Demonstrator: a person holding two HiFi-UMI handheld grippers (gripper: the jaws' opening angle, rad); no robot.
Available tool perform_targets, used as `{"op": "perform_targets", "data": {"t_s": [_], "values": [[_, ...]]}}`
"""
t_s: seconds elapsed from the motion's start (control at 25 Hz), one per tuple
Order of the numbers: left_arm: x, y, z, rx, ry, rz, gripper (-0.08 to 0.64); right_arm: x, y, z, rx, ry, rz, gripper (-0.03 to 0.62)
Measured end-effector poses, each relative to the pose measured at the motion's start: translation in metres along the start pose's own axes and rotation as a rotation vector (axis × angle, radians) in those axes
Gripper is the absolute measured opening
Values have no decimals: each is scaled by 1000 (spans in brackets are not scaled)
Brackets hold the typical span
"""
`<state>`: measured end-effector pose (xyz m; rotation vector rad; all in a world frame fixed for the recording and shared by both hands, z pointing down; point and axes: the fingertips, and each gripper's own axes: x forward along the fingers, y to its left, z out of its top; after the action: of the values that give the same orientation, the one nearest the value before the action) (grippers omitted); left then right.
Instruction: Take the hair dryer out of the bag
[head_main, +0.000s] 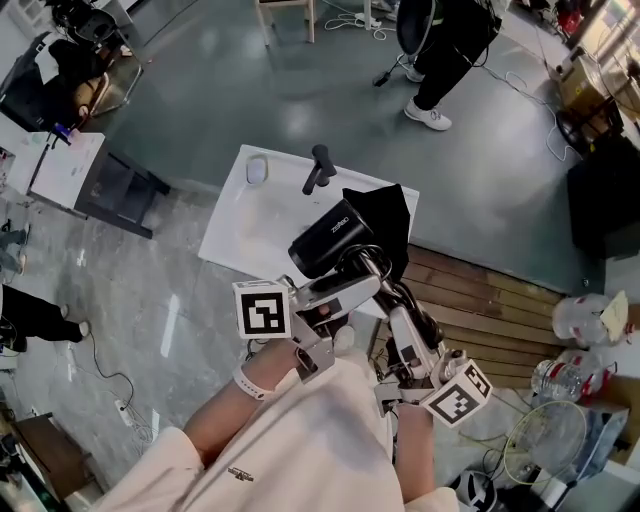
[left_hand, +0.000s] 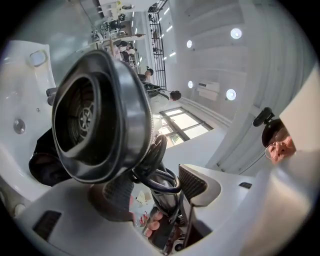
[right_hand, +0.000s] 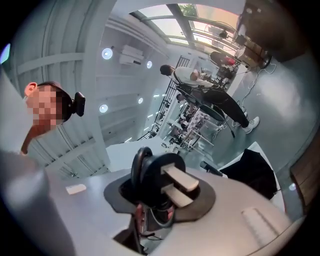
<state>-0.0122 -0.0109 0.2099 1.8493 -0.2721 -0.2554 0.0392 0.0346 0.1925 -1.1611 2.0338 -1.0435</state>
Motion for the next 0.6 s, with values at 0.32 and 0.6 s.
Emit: {"op": "perform_targets", "data": {"t_s": [0.32,0.6], "values": [[0,-6,7,69,5,17,279,5,2,2,-21,30,51,146],[2,-6,6,98,16,24,279,5,-1,3,-36,54,76,147]]}}
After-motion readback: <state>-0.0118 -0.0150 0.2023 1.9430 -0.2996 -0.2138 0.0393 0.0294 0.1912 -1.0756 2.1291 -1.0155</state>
